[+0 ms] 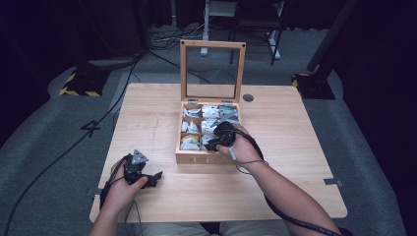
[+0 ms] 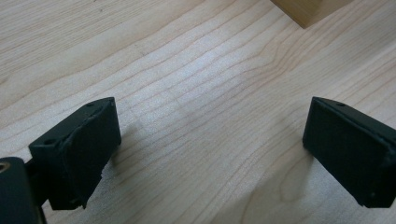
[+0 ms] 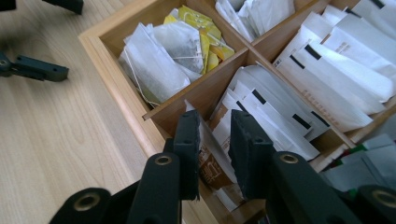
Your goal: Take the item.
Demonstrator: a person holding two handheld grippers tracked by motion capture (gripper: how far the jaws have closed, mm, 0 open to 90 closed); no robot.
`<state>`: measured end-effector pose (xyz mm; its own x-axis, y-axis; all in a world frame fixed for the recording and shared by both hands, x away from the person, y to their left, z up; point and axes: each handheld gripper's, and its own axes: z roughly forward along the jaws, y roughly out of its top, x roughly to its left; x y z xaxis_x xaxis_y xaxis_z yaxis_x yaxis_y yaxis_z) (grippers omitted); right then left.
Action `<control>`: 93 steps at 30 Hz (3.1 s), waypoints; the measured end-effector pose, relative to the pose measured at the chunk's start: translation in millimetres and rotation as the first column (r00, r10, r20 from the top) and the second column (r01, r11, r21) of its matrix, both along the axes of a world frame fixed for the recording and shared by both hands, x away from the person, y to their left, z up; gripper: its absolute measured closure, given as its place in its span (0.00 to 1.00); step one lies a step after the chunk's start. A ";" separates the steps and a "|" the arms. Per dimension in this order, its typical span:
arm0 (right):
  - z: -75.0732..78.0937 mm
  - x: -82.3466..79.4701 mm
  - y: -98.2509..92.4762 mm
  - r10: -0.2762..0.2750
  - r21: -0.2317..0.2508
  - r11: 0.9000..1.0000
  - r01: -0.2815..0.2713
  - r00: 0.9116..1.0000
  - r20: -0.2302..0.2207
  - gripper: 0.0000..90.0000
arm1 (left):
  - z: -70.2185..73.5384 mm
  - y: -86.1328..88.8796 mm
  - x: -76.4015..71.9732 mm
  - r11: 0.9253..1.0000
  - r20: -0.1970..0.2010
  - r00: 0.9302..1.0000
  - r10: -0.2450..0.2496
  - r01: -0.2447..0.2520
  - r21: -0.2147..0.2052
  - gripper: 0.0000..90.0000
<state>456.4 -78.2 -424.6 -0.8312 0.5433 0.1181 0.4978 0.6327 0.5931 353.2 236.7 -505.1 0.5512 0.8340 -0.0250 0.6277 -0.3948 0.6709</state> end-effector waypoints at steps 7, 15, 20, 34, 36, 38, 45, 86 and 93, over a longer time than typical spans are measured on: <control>-3.2 2.8 7.9 -0.010 -0.046 0.999 0.008 0.999 -0.035 0.89 | 0.0 0.0 0.0 1.000 0.000 1.000 0.000 0.000 -0.001 0.05; -1.5 1.1 8.7 0.011 -0.074 0.997 -0.015 0.999 -0.050 1.00 | 0.0 0.0 0.1 1.000 -0.002 1.000 0.000 0.000 0.000 0.05; 6.0 -0.2 5.8 0.021 -0.057 0.998 -0.022 1.000 -0.023 1.00 | 0.0 -0.1 0.1 1.000 -0.003 1.000 0.000 0.000 -0.001 0.05; 39.0 -2.4 -9.6 -0.014 0.056 0.998 0.009 0.996 0.088 1.00 | -0.2 -0.1 0.1 1.000 -0.001 1.000 0.000 0.000 -0.003 0.05; 43.0 -3.4 -12.0 -0.021 0.071 0.997 0.014 0.995 0.098 1.00 | 0.0 0.0 0.1 1.000 -0.003 1.000 0.000 0.000 -0.001 0.05; 47.5 -4.5 -14.9 -0.026 0.085 0.996 0.017 0.993 0.112 1.00 | 0.0 0.2 0.9 1.000 -0.001 1.000 -0.005 0.005 0.001 0.05; 63.0 -9.8 -28.9 -0.051 0.135 0.990 0.031 0.988 0.144 1.00 | 0.1 0.4 3.9 1.000 -0.006 1.000 -0.014 0.014 0.006 0.03; 96.4 0.3 -157.4 -0.301 0.136 0.952 0.276 0.923 0.237 1.00 | -0.6 -1.4 10.7 1.000 -0.009 1.000 -0.007 0.007 0.006 0.00; 87.5 7.7 -180.6 -0.350 0.135 0.935 0.327 0.909 0.228 1.00 | -0.6 -1.6 10.5 1.000 -0.010 1.000 -0.005 0.005 0.004 0.00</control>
